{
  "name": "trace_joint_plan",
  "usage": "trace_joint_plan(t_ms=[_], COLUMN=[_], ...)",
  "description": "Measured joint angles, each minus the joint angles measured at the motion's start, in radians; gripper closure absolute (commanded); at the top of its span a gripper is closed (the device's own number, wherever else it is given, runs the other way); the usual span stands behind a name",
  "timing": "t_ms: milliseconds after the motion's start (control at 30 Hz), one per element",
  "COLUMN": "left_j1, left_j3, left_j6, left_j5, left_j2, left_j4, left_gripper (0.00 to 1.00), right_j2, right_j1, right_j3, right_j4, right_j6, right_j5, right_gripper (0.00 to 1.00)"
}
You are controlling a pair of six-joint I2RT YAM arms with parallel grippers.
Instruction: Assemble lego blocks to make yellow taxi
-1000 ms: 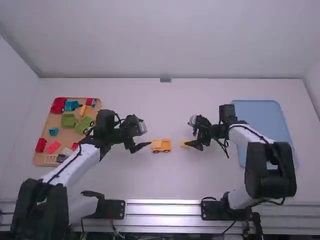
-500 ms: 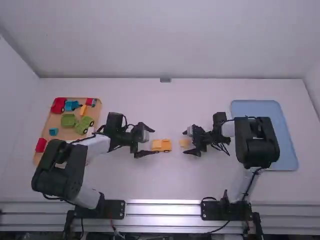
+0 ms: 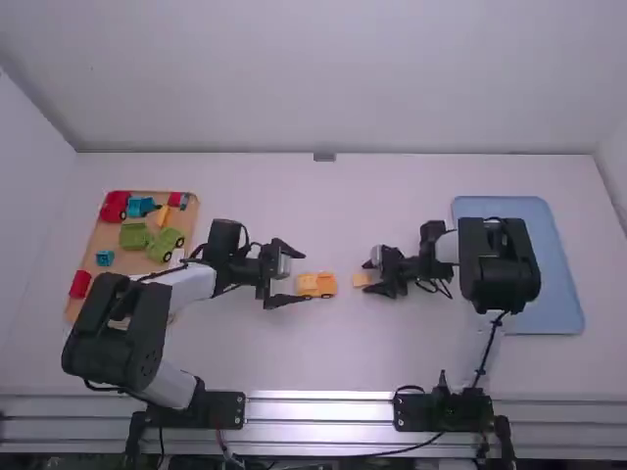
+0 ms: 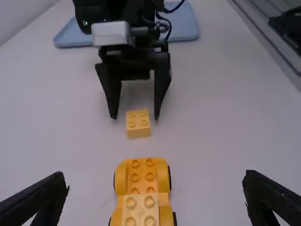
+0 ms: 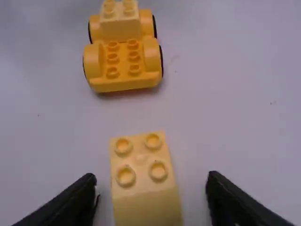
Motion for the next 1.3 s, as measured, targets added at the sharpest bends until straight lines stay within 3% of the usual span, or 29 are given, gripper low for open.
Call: trace_joint_plan(t_ms=[200, 367, 500, 700, 900, 1067, 1300], left_j1=[0.000, -0.004, -0.035, -0.110, -0.116, -0.120, -0.120], left_j3=[0.000, 0.000, -0.003, -0.009, -0.007, -0.007, -0.037], left_j6=[0.000, 0.001, 0.000, -0.045, -0.085, -0.119, -0.165], left_j5=[0.011, -0.006, -0.054, -0.122, -0.153, -0.230, -0.264], left_j2=[0.000, 0.000, 0.024, 0.191, 0.301, 0.314, 0.314], left_j4=[-0.016, -0.018, 0.048, 0.228, 0.261, 0.290, 0.404], left_gripper=[0.01, 0.01, 0.01, 0.01, 0.01, 0.01, 0.03], right_j2=[0.001, 0.001, 0.001, -0.003, -0.085, -0.180, -0.190], right_j1=[0.018, 0.016, 0.016, 0.019, 0.043, 0.092, 0.154], right_j3=[0.000, 0.000, 0.000, 0.003, 0.034, 0.041, 0.042], right_j4=[-0.009, -0.027, -0.027, -0.110, -0.208, -0.200, -0.179], right_j6=[0.000, 0.004, 0.003, 0.004, -0.004, 0.000, 0.012], right_j5=[0.013, 0.010, 0.003, -0.019, -0.019, -0.023, -0.014], right_gripper=[0.69, 0.78, 0.78, 0.77, 0.76, 0.76, 0.77])
